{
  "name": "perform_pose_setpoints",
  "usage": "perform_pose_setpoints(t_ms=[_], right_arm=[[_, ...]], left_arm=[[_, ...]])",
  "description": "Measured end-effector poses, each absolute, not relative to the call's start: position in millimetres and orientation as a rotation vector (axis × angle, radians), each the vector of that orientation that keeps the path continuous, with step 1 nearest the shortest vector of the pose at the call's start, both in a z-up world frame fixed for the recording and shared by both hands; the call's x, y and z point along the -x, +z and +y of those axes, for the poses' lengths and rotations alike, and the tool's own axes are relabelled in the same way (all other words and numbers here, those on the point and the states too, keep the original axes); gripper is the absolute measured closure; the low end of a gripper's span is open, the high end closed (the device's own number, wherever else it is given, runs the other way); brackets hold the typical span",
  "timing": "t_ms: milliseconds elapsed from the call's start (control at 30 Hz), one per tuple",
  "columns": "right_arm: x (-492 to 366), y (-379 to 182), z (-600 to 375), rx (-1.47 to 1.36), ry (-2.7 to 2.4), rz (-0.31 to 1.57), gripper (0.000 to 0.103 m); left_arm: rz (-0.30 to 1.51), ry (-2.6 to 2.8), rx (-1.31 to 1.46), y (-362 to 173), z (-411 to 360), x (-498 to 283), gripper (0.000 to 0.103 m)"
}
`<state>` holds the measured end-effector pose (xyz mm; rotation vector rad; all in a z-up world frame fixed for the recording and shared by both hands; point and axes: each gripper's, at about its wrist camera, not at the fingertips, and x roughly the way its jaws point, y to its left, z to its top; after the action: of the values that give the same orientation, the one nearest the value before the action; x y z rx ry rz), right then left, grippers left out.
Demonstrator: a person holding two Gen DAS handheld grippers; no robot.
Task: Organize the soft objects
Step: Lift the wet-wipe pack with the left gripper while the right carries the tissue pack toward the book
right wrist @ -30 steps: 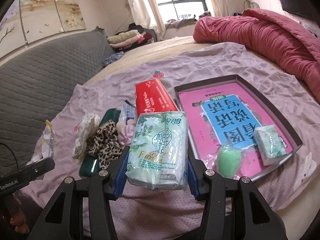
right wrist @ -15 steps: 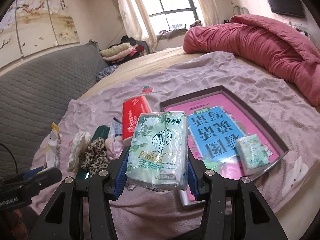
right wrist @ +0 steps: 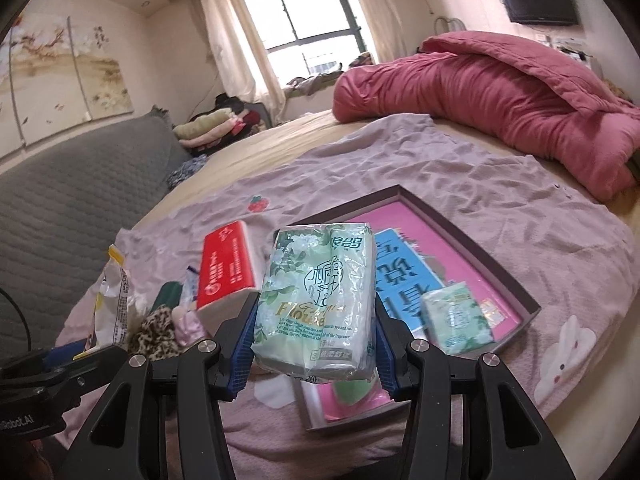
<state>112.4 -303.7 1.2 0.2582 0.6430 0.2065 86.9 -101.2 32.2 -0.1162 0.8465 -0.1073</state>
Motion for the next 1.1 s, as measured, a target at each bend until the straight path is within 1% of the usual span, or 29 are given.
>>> perform_pose_setpoints(t_ms=[667,1100], right_arm=[[-121.8,-6.1,-371.9,-0.377,0.044,0.61,0.051],[-127.3,-18.6,-415.1,-0.453,-0.063,0.606,0.051]], left_arm=[[0.886,-0.204,0.054,14.8,-154.5,-107.6,0.043],[0.92,-0.316,-0.02,-3.7,-219.6,-129.3,0.043]])
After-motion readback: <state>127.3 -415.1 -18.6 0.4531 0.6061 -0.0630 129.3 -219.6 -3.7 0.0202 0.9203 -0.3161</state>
